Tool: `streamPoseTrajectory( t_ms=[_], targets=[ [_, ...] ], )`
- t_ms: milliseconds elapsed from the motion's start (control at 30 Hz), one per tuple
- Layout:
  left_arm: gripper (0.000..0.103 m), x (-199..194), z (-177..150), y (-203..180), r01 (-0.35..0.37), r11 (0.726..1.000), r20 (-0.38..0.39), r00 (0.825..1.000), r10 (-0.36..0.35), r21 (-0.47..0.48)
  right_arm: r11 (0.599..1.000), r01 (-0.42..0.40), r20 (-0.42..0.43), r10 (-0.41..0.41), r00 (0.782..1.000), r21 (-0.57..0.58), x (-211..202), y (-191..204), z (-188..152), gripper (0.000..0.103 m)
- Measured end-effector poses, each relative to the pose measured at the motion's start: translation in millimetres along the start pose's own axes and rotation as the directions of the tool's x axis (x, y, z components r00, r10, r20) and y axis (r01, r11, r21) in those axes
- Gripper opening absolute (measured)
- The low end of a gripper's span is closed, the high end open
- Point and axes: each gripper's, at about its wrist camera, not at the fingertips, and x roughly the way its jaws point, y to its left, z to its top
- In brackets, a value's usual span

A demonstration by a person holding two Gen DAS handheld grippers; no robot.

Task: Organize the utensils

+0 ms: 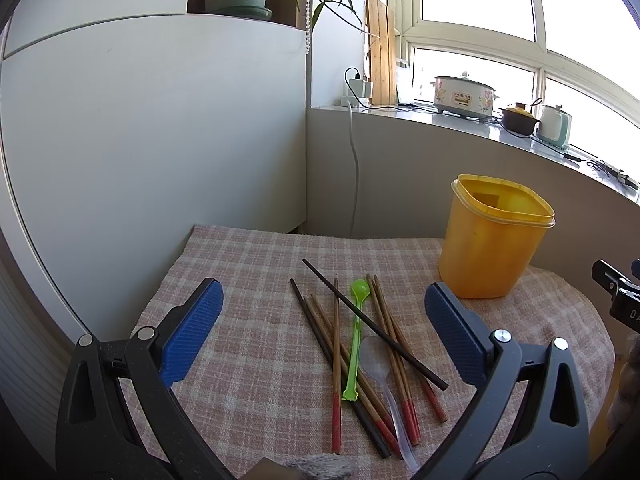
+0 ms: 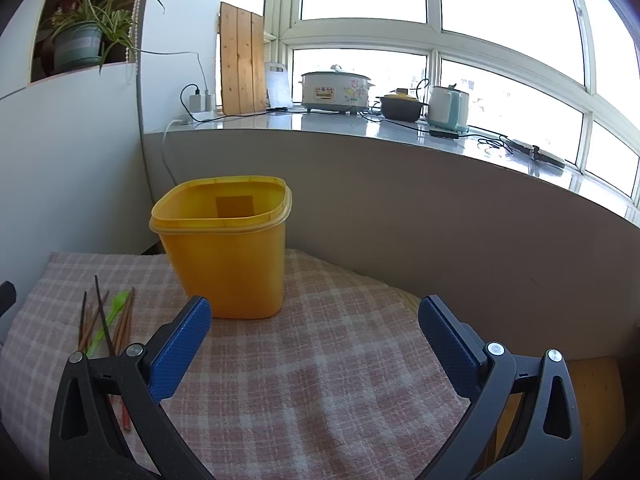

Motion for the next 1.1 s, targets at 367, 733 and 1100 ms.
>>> streamPoseTrajectory(
  t_ms=[367,733,1100],
  targets=[
    [0.102,-0.1,2.7,1.0,0.004,1.0,-0.005,1.0,-0.004,-0.001,1.0,-0.007,-0.004,0.007,1.0,-0.004,-0.3,2.1,0.0,0.102],
    [0.102,-0.1,3.0,1.3,0.004,1.0,-0.005,1.0,-0.004,-0.002,1.0,-0.01,0.0,0.01,1.0,-0.007,-1.0,4.0,1.0,0.102],
    [0.102,-0.2,3.0,1.5,0.006,1.0,-0.005,1.0,-0.006,-0.003,1.0,-0.015,-0.002,0.015,1.0,-0.008,-0.5,4.2,1.6,0.102]
  ],
)
